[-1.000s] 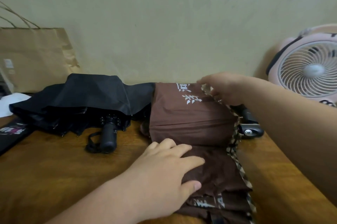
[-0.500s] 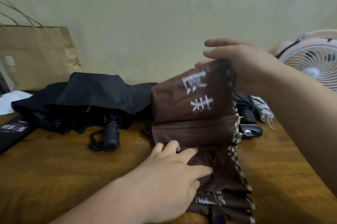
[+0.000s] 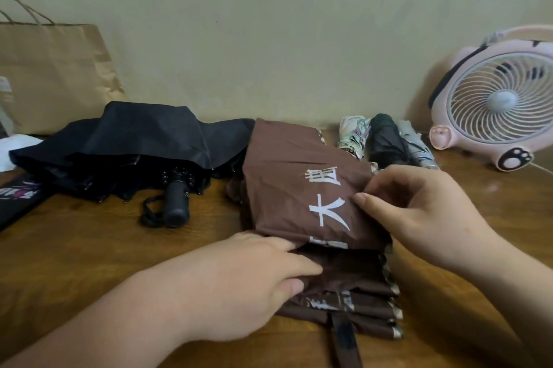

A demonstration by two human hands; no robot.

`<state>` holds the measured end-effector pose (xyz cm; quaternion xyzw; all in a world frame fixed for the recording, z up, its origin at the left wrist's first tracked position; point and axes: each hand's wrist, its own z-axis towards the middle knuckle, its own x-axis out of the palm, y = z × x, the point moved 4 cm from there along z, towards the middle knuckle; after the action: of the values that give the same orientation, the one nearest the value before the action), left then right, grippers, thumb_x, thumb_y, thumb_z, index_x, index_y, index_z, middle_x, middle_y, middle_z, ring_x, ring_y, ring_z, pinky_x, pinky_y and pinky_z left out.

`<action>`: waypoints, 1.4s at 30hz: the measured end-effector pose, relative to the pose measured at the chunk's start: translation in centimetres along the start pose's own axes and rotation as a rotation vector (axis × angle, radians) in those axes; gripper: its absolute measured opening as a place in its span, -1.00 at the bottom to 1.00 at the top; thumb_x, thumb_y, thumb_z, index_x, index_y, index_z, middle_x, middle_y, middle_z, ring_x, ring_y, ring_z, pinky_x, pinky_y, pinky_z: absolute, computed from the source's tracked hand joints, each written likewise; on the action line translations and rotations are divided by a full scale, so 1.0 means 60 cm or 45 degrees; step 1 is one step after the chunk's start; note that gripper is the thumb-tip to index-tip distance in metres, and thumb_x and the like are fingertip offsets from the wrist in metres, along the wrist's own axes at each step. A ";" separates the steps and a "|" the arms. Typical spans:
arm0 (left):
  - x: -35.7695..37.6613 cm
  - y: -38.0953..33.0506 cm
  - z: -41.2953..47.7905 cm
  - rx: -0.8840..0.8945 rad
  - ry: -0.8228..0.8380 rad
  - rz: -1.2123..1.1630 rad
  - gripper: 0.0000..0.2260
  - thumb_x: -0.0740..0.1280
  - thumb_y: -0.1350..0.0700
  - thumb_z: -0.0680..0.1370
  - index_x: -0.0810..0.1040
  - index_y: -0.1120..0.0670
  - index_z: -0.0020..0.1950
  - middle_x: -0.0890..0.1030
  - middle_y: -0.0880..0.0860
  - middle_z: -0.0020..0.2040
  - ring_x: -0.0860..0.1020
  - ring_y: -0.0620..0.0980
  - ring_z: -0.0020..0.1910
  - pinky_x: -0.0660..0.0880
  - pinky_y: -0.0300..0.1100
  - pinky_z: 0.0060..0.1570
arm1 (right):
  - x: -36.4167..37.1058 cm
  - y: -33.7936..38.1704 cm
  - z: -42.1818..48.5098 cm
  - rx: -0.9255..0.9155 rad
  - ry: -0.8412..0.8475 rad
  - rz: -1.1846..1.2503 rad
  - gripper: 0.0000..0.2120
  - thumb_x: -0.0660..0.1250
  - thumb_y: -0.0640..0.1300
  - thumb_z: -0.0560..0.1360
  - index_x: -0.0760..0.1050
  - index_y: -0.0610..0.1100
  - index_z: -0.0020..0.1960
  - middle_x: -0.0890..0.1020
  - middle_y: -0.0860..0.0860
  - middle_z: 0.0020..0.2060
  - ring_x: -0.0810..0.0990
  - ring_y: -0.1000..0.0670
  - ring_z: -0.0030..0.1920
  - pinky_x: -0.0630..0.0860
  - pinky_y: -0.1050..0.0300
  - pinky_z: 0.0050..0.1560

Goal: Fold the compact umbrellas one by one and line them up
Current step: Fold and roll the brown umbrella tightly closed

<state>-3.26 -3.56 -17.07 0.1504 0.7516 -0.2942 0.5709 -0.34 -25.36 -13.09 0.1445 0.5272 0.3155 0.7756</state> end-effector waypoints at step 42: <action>-0.022 0.066 -0.005 -0.533 -0.545 -1.096 -0.12 0.64 -0.06 0.27 0.25 -0.23 0.48 0.70 0.00 -0.10 0.64 0.03 -0.35 0.46 -0.13 -0.50 | 0.050 -0.066 -0.038 0.421 0.748 0.949 -0.81 0.47 -0.31 0.25 0.67 -0.15 -0.16 0.65 -0.22 -0.19 0.61 -0.08 -0.25 0.58 0.20 -0.34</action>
<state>-0.89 -0.15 -16.84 -0.3528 0.6545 -0.3699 0.5572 -0.35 -26.68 -18.38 0.3488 0.6789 0.5107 0.3957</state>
